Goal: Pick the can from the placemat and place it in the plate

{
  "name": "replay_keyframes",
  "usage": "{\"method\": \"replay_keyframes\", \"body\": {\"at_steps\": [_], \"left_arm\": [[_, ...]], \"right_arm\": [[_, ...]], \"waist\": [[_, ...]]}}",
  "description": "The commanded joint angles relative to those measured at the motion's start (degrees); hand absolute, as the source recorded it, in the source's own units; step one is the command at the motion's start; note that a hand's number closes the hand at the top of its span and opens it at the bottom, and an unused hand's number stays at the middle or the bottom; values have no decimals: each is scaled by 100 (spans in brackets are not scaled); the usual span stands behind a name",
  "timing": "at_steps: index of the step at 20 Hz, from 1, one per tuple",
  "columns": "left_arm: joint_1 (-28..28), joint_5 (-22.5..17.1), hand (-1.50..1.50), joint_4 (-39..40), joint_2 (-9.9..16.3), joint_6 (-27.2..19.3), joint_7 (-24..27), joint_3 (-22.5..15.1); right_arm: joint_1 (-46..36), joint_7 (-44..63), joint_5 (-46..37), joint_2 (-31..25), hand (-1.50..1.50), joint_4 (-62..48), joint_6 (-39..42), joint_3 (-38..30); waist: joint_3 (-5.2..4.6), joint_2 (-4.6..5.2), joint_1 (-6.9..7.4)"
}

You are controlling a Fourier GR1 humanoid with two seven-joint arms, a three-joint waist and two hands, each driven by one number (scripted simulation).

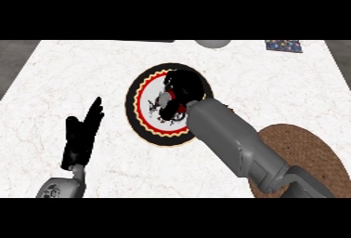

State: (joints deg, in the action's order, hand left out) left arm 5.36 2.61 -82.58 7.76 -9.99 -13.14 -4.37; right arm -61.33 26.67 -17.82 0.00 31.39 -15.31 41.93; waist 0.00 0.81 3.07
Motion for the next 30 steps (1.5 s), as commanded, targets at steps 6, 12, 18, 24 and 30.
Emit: {"method": "replay_keyframes", "body": {"at_steps": [6,12,18,24,30], "left_arm": [[-4,3,0,32,-11,10,21,64],[-175,-1,0,-79,-49,-56,-12,77],[111,-101,0,-44,92,121,-231,258],[-104,-104,0,176,107,236,219,389],[-307,248,0,103,-192,-34,264,140]], "right_arm": [[119,-2154,749,0,-150,5,-235,-856],[854,-3261,1921,-1,-150,863,-728,-2040],[1164,-4176,2251,-2,-150,473,103,-2504],[1075,-5086,2215,-14,-150,-159,634,-2793],[1414,-5187,2433,0,-150,45,366,-2257]], "waist": [[8,-7,-119],[14,-40,-223],[3,-51,-235],[1,-52,-225],[0,-70,-238]]}}
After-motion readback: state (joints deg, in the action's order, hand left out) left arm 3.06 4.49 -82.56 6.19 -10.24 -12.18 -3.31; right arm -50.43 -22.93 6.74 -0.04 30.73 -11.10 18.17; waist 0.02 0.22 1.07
